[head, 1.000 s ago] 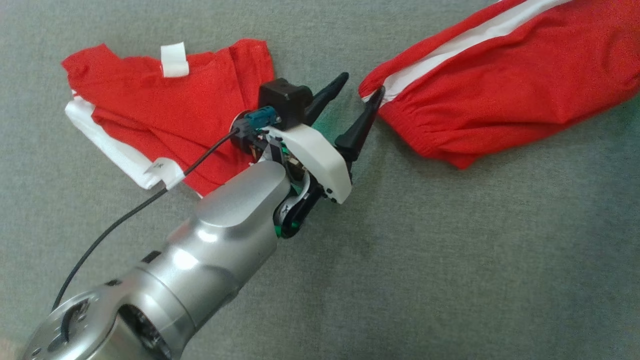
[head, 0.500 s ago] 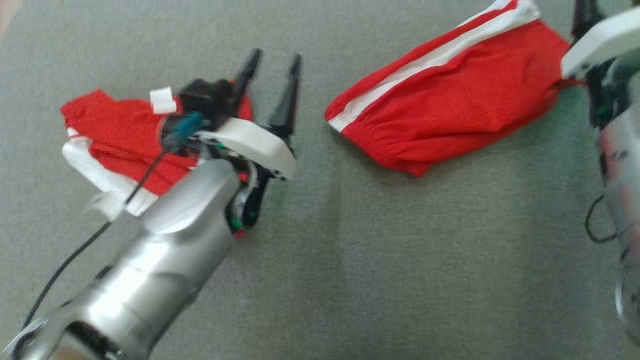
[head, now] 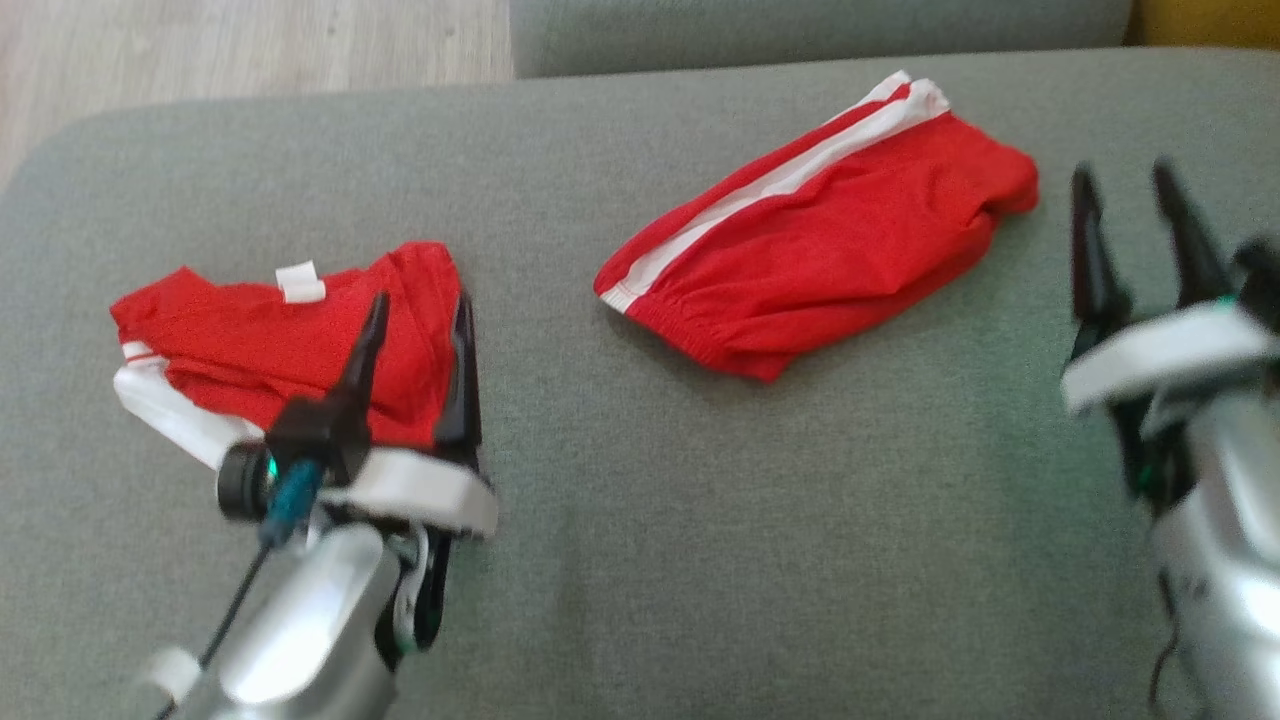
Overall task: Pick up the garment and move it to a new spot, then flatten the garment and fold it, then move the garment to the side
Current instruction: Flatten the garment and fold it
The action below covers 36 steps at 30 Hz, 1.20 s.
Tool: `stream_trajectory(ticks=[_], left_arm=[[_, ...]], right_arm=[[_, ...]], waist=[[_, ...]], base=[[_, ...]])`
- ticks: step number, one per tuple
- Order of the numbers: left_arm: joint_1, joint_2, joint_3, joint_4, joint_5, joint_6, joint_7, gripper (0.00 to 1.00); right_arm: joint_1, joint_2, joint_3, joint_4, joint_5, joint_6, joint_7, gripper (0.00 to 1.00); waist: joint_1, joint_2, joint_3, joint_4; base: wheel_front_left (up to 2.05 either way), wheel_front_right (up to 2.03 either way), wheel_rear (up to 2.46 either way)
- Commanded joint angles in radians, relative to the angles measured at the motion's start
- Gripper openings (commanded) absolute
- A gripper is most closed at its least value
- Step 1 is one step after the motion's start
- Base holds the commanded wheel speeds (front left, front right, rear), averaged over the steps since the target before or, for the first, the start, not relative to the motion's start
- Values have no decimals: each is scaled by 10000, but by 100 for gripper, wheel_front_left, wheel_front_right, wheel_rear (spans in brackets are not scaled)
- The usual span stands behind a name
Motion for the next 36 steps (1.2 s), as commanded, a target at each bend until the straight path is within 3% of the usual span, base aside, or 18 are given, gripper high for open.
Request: stream_trajectory(ticks=[1,10,19,28,36], left_arm=[[-157,176,533,-279,175,-29,-94,100],[1216,-342,1281,-173,1146,-306,-94,100],[1421,-710,1528,-83,2088,-659,-95,100],[947,-1079,1767,-92,2520,-1072,-95,100],[470,-1495,1754,121,2815,-1481,-95,100]], right_arm=[[340,159,36,-571,-246,-19,-98,100],[2917,1627,-701,-2251,-1823,-19,205,100],[3270,1881,-1095,-3037,-2366,-19,709,100],[1469,1437,-2127,-2790,-2714,-19,2419,100],[-1268,974,-3889,-812,-3251,-19,4455,100]], waist=[[2,-1,-172,-59],[2,-1,-421,-218],[2,-1,-424,-28],[2,-1,647,713],[2,-1,1708,1497]], base=[[0,0,0],[0,0,0],[0,0,0],[0,0,0],[0,0,0]])
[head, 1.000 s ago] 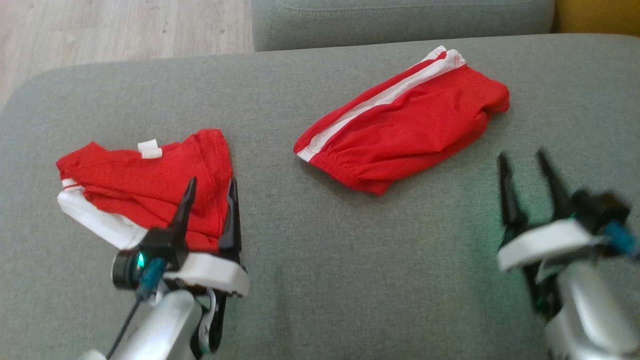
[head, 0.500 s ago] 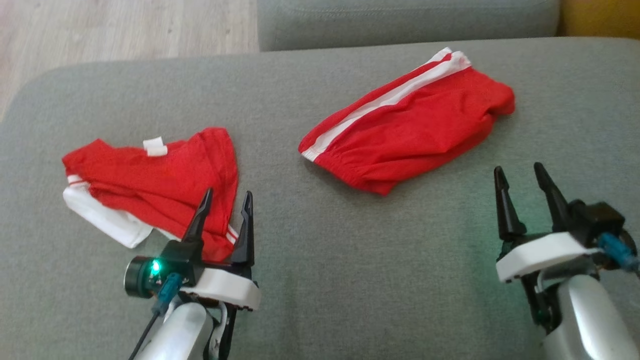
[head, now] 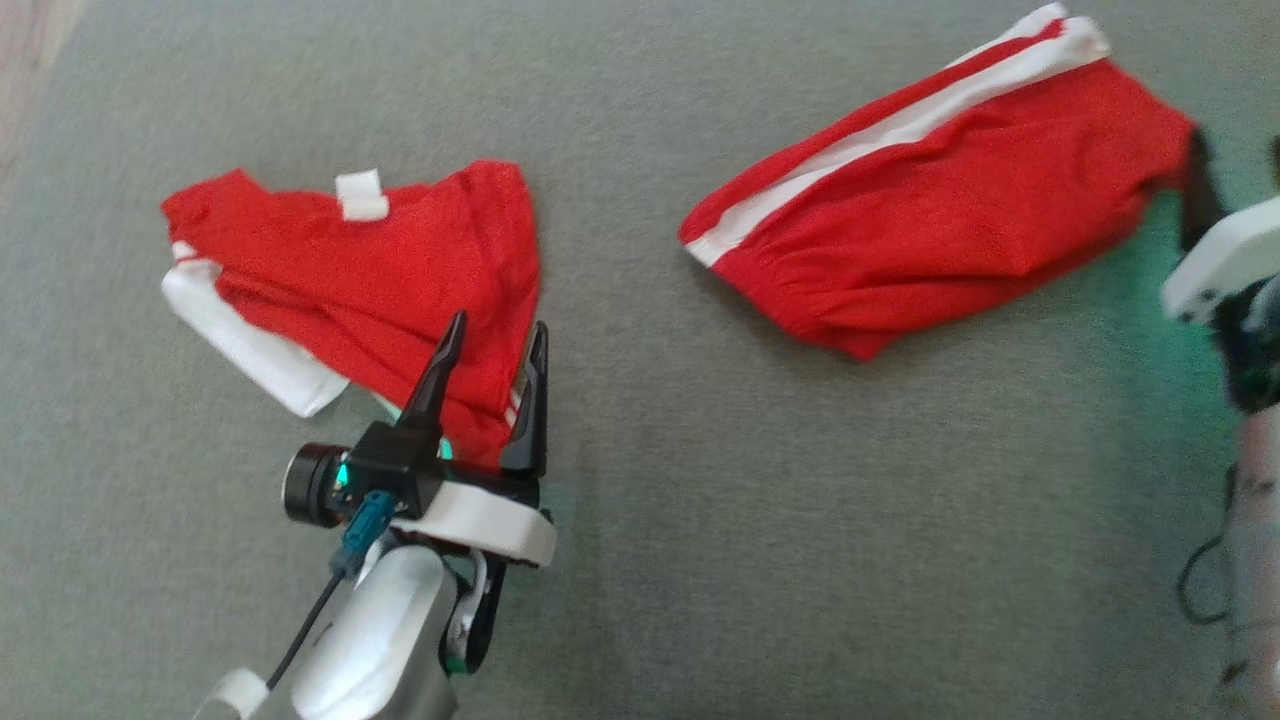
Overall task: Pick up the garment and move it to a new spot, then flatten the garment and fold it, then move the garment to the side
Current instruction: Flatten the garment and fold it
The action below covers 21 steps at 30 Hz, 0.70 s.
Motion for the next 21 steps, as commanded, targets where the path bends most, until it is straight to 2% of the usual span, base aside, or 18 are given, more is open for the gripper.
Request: stream_trajectory(ticks=[1,4,9,14,17,18,19,20,21], left_arm=[[-401,4,366,-198,111,-54,-95,100],[-567,-151,380,-75,210,-81,-95,100],[-784,-326,490,-119,358,-162,-95,100],[-880,-431,619,-291,512,-224,-95,100],[-945,-462,727,-325,583,-260,-95,100],[-961,-469,773,-326,605,-263,-95,100],[-968,-476,824,-329,625,-260,-95,100],[-972,-482,877,-335,643,-256,-95,100],[-973,-487,934,-349,664,-250,-95,100]], right_arm=[[-613,-228,-96,73,-215,-19,250,100],[-1359,-586,-535,973,-632,-19,657,100],[-2107,-1297,-658,2452,-1490,-19,968,100],[-2614,-1647,-732,3471,-2055,-19,891,100],[-2881,-1674,-418,4087,-2084,-19,962,100],[-2958,-1682,-253,4302,-2028,-19,1030,80],[-3040,-1707,-102,4483,-1949,-19,1062,22],[-3123,-1759,38,4632,-1866,-19,1061,0],[-3207,-1840,152,4750,-1798,-19,1041,0]], waist=[[-3,0,481,489],[-3,0,743,785],[-3,0,1065,1083],[-3,0,1262,1266],[-3,0,1338,1294],[-3,0,1347,1286],[-3,0,1349,1264],[-3,0,1348,1230],[-3,0,1341,1180]], base=[[0,0,0],[0,0,0],[0,0,0],[0,0,0],[0,0,0],[0,0,0],[0,0,0],[0,0,0],[0,0,0]])
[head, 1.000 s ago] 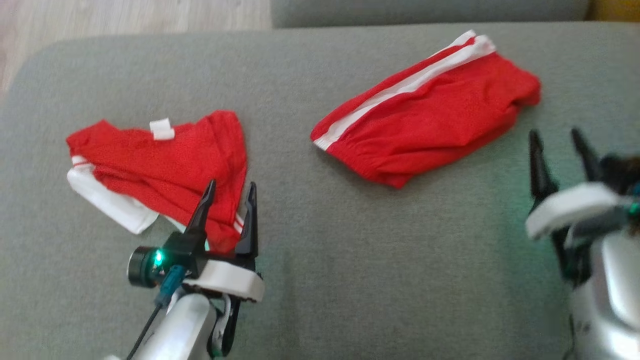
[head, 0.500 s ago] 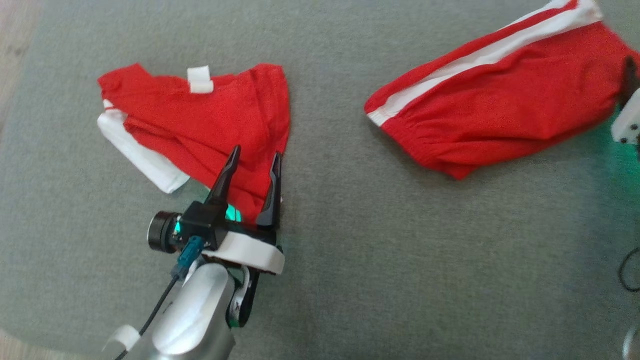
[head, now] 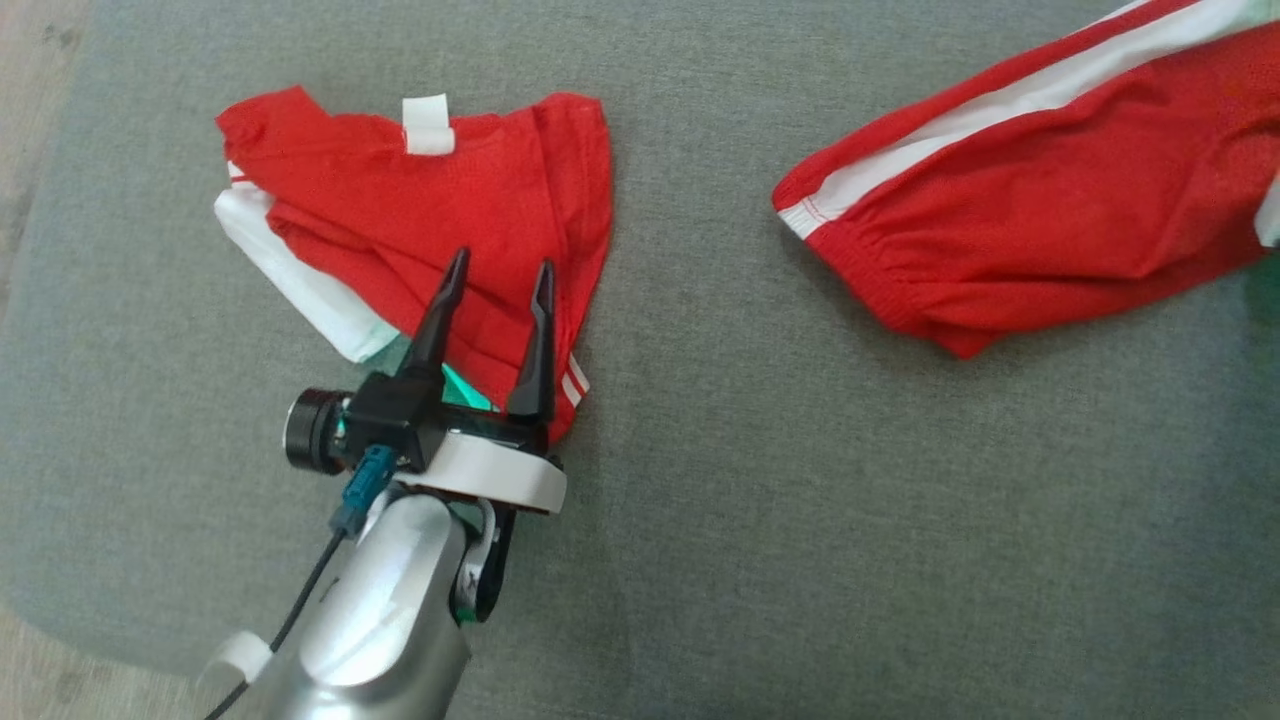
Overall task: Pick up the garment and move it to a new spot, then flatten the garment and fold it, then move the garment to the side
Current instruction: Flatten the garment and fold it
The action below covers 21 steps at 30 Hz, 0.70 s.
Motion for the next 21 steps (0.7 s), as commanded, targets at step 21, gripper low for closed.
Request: stream_trajectory(ticks=[21], left_arm=[[241,41,796,-139,434,-353,-95,100]], right_arm=[[1295,-1717,1058,657,2278,-15,-955,0]], waist=[[0,0,-1443,-1222]], base=[[0,0,0]])
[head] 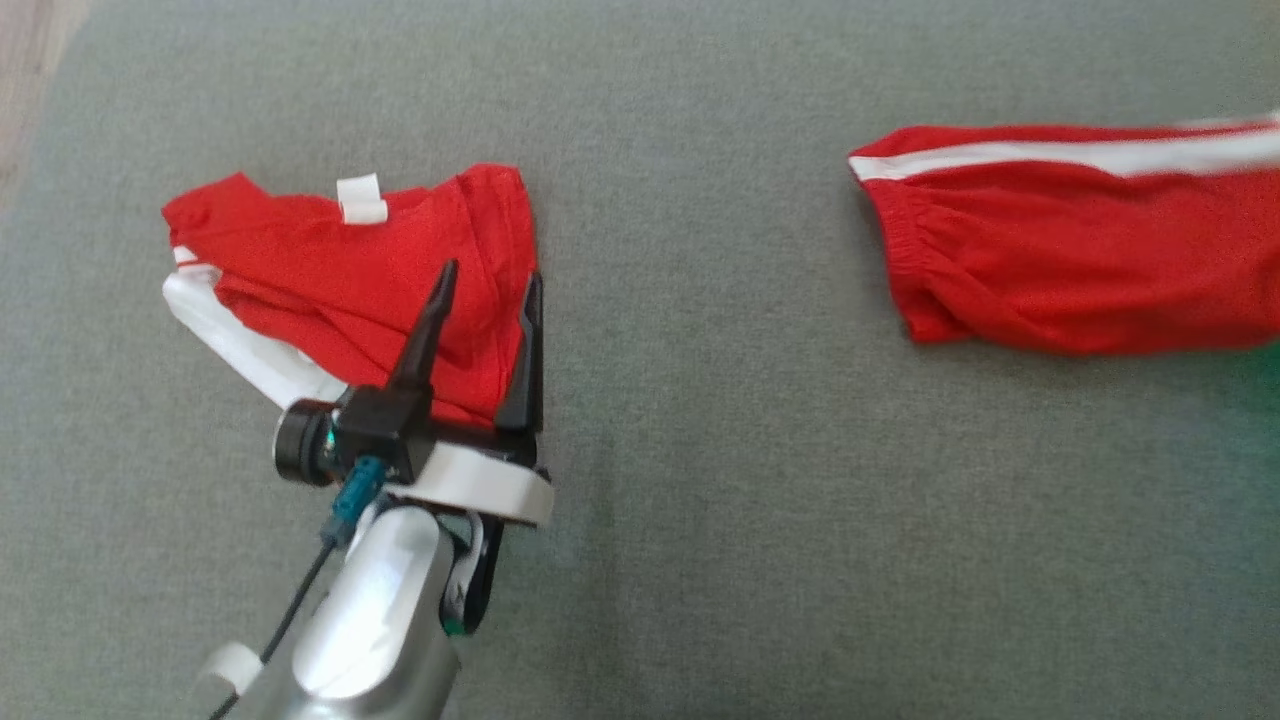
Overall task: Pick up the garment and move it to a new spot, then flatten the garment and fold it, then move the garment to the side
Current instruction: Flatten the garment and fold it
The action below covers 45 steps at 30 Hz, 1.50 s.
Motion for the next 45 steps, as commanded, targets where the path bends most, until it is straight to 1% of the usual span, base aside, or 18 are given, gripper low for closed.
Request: stream_trajectory(ticks=[1,5,8,15,19,23,27,28,30,36,41,45], left_arm=[[65,90,301,-193,77,-8,-93,100],[310,87,333,-143,84,-20,-93,100],[494,87,393,-140,120,-33,-93,100],[663,99,523,-88,237,-114,-93,100],[660,97,522,-51,294,-116,-93,100],[686,96,525,11,324,-113,-93,100],[764,139,564,112,354,-115,-93,100],[764,139,564,112,354,-115,-93,100],[798,148,576,161,354,-114,-93,100],[908,144,513,292,365,-116,-93,100],[998,180,680,261,268,-17,-93,100],[1052,272,730,242,241,-43,-93,100]], right_arm=[[168,-291,30,-246,93,-15,-29,0],[846,-277,-403,-324,300,-15,-222,0],[1202,-204,-702,-535,239,-15,-483,0],[1504,-75,-1709,-890,-392,-15,-692,0],[1475,246,-2096,-1186,-730,-15,-791,0],[1408,897,-2019,-1662,-728,-15,-1066,0],[1339,1673,-1354,-2374,-79,-15,-1425,0],[1339,1673,-1354,-2374,-79,-15,-1425,0],[1357,1982,-933,-2772,436,-15,-1552,0],[1718,2699,871,-4013,2084,-15,-1695,0],[2050,2947,2407,-4811,3252,-15,-1665,0],[2247,2892,3477,-4924,3701,-15,-1673,0]], waist=[[1,0,-155,-62],[1,0,-408,-116],[1,0,-550,-161],[1,0,-677,-176],[1,0,-723,-172],[1,0,-881,-220],[1,0,-1121,-297],[1,0,-1121,-297],[1,0,-1235,-319],[1,0,-1518,-248],[1,0,-1633,-76],[1,0,-1659,120]], base=[[0,0,0],[0,0,0],[0,0,0],[0,0,0],[0,0,0],[0,0,0],[0,0,0],[0,0,0],[0,0,0],[0,0,0],[0,0,0],[0,0,0]])
